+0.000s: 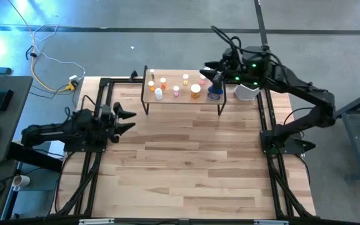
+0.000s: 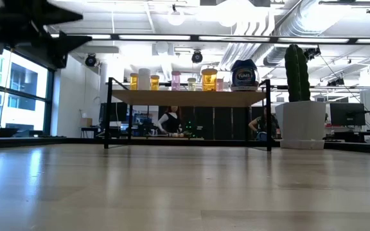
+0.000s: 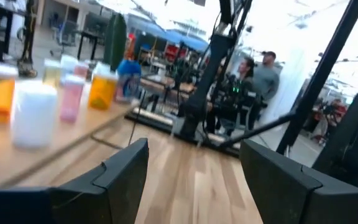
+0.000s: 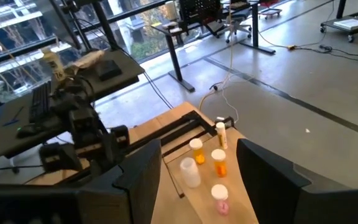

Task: Pick and place medicine bottles onto shelf by color
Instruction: Return to Home Position

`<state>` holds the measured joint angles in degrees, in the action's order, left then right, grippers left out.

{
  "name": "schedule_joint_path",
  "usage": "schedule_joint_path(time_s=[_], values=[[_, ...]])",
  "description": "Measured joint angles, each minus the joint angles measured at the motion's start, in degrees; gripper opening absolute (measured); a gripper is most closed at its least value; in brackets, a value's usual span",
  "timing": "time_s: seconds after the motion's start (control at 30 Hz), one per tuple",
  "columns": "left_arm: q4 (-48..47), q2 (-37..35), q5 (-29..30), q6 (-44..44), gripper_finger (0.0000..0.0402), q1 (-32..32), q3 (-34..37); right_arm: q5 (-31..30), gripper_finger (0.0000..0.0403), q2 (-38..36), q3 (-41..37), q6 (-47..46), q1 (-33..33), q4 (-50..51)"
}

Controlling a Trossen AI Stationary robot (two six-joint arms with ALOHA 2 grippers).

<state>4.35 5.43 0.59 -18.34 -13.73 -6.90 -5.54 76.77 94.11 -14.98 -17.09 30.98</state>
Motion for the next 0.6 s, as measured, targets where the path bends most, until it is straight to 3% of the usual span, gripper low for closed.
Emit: schedule_joint_path(time_s=[0.4,0.5,0.6], values=[[4.4,0.5,0.1,0.0,0.0243,1.5,6.3,-1.6,0.0201,-11.1,-1.3,6.1,2.4,7.8],[4.9,0.5,0.1,0.6,0.0243,1.5,6.3,-4.4,0.0201,-15.6,-7.9,6.2,5.3,6.2],[5.0,0.5,0.1,0.5,0.0243,1.5,6.2,-8.4,0.0201,-21.8,-20.2,3.1,8.4,-1.2]])
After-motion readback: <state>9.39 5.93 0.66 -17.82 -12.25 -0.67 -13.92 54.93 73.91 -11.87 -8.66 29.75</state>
